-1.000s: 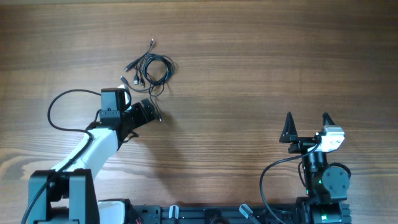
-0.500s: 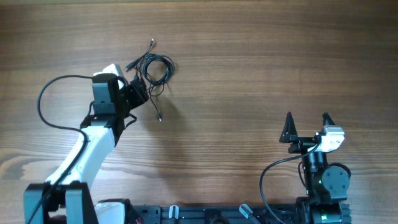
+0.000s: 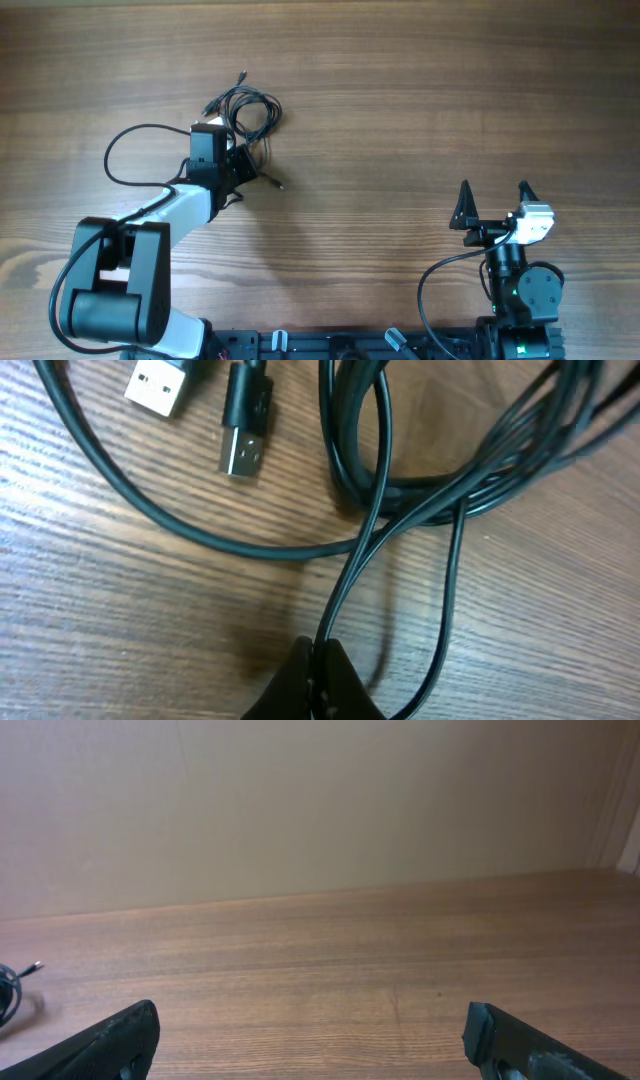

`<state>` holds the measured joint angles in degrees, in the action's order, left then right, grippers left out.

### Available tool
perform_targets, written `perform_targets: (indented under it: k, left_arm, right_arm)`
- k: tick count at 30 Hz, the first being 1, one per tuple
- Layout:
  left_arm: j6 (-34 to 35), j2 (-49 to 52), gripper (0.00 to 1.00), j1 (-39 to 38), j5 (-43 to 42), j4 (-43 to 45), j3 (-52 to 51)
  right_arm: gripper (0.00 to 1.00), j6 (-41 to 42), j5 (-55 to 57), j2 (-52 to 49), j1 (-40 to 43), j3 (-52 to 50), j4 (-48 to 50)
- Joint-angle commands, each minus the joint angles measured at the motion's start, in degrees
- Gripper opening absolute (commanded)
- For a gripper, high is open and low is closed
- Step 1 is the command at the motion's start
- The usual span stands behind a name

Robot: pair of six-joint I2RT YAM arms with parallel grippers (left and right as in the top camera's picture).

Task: Untangle cables
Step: 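Lower the open left gripper over the cable bundle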

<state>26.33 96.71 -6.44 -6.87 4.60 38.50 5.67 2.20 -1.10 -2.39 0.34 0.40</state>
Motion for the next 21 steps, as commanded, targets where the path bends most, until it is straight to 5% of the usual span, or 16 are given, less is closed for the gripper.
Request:
perform_targets:
  k: [1,4,5,9,12,15,17,20,21]
  left_arm:
    - [0.1,0.4,0.14,-0.2,0.3,-3.0,0.1]
    - [0.0,-1.9,0.17,-0.2,0.4,-10.4,0.8]
    - [-0.5,-2.6,0.27,-0.2,1.7,-14.7,1.5]
    - [-4.6,-3.0,0.4,-0.2,14.0,-28.8,5.7]
    - [-4.9,-3.7,0.6,-0.2,15.3,-38.1,15.6]
    - [-4.9,-3.9,1.0,-0.2,14.6,-31.9,20.5]
    - [-4.7,-3.2,0.98,-0.2,13.8,-23.9,20.4]
    - [0.9,0.8,0.57,-0.2,13.8,-15.1,20.3]
    - [1.4,3.3,0.52,-0.2,13.8,-12.3,20.3]
  right_arm:
    - [0.99,-1.0,0.7,0.5,0.3,0.0,0.3]
    - [1.0,-1.0,0.7,0.5,0.3,0.0,0.3]
    - [1.0,-1.1,0.7,0.5,0.3,0.0,0.3]
    - [1.0,-1.1,0.7,0.5,0.3,0.0,0.3]
    - [1.0,-1.0,0.7,0.5,0.3,0.0,0.3]
    - [1.0,-1.0,0.7,0.5,0.3,0.0,0.3]
    - [1.0,-1.0,0.7,0.5,0.3,0.0,0.3]
    - [1.0,-1.0,0.7,0.5,0.3,0.0,0.3]
    - [1.0,-1.0,0.7,0.5,0.3,0.0,0.3]
